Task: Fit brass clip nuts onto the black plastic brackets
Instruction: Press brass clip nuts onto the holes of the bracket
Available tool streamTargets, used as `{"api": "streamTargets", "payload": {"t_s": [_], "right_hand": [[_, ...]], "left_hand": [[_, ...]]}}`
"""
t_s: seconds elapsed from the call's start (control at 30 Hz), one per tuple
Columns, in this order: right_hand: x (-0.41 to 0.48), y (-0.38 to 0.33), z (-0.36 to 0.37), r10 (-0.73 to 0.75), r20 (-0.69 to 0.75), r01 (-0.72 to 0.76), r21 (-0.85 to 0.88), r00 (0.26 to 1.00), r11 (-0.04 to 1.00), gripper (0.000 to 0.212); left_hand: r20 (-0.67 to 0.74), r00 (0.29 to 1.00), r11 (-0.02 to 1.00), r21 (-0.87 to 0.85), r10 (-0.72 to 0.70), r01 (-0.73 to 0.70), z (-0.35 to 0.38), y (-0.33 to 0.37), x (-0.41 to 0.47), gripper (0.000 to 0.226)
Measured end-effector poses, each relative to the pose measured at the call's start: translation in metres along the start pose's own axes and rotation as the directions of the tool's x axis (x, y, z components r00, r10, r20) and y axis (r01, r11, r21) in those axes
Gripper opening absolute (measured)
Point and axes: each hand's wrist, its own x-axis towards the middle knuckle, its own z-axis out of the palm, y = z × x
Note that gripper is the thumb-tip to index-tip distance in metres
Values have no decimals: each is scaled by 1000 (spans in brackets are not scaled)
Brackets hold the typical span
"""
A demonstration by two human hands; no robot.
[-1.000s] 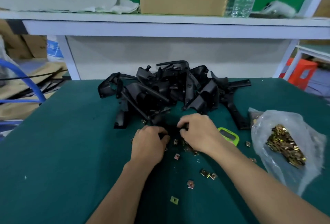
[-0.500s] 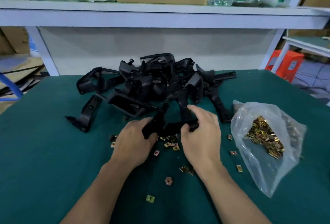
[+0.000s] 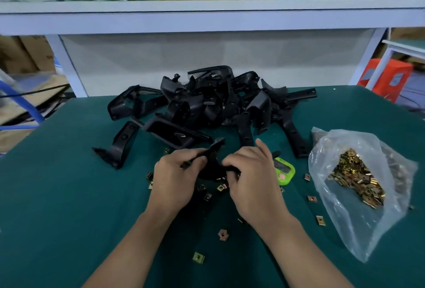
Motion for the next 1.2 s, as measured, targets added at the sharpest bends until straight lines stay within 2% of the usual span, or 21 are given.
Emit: {"api": "streamTargets", "payload": {"t_s": [0.1, 0.2, 0.33, 0.4, 0.5, 0.53, 0.63, 0.7, 0.83, 1.0, 1.2], "right_hand": [[-3, -12, -5, -5, 42, 9, -95, 999, 995, 32], [-10, -25, -7, 70, 99, -48, -212, 993, 976, 34], [-18, -36, -6, 112, 167, -58, -301, 980, 952, 16], [-19, -34, -4, 147, 174, -92, -288, 974, 953, 15], [-17, -23, -1, 218, 123, -177, -278, 968, 944, 24], [-16, -18, 0, 240, 112, -203, -271, 964, 941, 28], [-13, -7, 1, 323, 114, -294, -216, 939, 931, 31], [-12, -4, 2, 359, 135, -332, -183, 924, 925, 25], [-12, -2, 5, 369, 184, -349, -134, 911, 927, 17], [-13, 2, 6, 403, 188, -395, -76, 896, 915, 15], [-11, 5, 9, 420, 188, -407, -104, 888, 908, 13]], "left_hand": [[36, 999, 987, -160, 29, -22, -3, -3, 2, 62], [73, 996, 969, -245, 51, -32, -7, -8, 5, 65], [82, 996, 950, -312, 38, -10, -7, -7, 5, 68], [72, 997, 969, -245, -5, 23, -6, -6, 3, 65], [21, 993, 981, 162, -112, 107, -6, -5, -3, 50], [63, 991, 961, 259, -116, 96, -6, -4, -5, 45], [298, 952, 935, 352, -69, -42, -3, 1, -7, 33], [350, 935, 916, 390, -49, -98, -2, 3, -6, 26], [295, 953, 913, 403, -74, -54, -2, 2, -11, 29], [255, 967, 898, 423, 12, -122, 1, 1, -15, 20], [379, 925, 925, 339, 32, -171, 2, -3, -13, 24]]}}
